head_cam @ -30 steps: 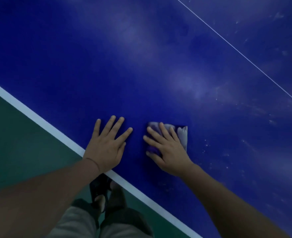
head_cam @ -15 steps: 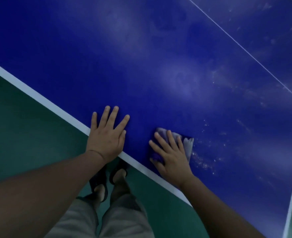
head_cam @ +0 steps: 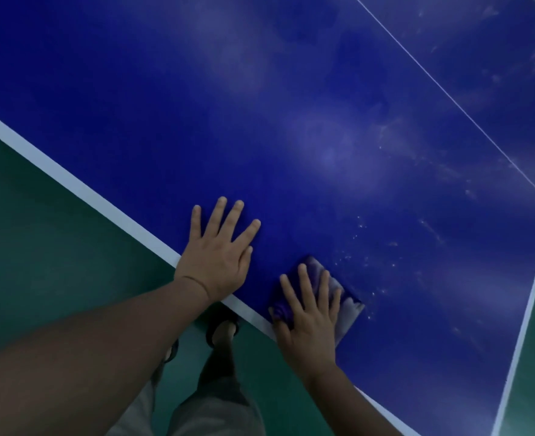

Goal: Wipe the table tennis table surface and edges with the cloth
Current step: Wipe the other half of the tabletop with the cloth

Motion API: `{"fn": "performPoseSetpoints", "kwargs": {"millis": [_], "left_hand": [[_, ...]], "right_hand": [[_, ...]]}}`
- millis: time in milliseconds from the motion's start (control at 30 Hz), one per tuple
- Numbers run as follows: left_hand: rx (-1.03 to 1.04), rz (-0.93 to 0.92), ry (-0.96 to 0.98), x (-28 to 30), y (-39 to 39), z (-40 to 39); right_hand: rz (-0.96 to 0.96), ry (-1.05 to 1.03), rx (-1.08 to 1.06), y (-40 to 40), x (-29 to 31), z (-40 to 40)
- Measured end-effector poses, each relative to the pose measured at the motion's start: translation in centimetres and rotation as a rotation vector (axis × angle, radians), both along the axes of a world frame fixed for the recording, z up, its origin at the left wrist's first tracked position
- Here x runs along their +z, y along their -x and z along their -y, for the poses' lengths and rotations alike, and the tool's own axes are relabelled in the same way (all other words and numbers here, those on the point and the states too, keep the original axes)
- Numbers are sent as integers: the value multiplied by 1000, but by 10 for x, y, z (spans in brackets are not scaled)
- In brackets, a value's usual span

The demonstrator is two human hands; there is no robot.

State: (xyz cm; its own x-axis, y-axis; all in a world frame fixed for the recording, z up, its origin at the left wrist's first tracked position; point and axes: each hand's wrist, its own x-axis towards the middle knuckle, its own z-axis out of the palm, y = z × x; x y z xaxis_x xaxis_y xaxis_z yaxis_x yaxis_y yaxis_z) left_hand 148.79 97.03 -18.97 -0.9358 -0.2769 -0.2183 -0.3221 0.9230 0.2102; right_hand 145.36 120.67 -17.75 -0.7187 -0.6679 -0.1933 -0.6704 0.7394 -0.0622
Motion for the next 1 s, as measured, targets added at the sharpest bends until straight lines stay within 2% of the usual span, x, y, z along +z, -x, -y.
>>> {"fn": "performPoseSetpoints", "kwargs": {"millis": [100,233,300,367,433,500,567,633,700,767,833,1000], "left_hand": [[6,24,10,1,2,2],[42,28,1,5,4,0],[59,13,3,6,4,-2],[72,10,6,7,3,-2],[85,6,10,8,4,-3],[115,2,9,11,9,-8],[166,0,-6,11,16,-15],[207,12,6,8,20,-23],[224,9,28,4,21,-25],[219,-16,27,2,20,-26],[225,-31,37,3,20,-27],[231,-24,52,7,24,-28]], "right_hand": [[48,27,191,-6,-5,31],[40,22,432,47,-6,47],[19,-11,366,86,-5,43],[4,-29,164,114,-3,36],[17,-40,-12,119,-1,25],[16,-55,-51,99,-1,13],[17,-57,98,68,-2,7],[24,-39,340,50,-4,9],[46,12,497,62,-6,23],[55,32,565,95,-7,41],[37,39,488,139,-7,59],[19,13,87,229,-5,65]]}}
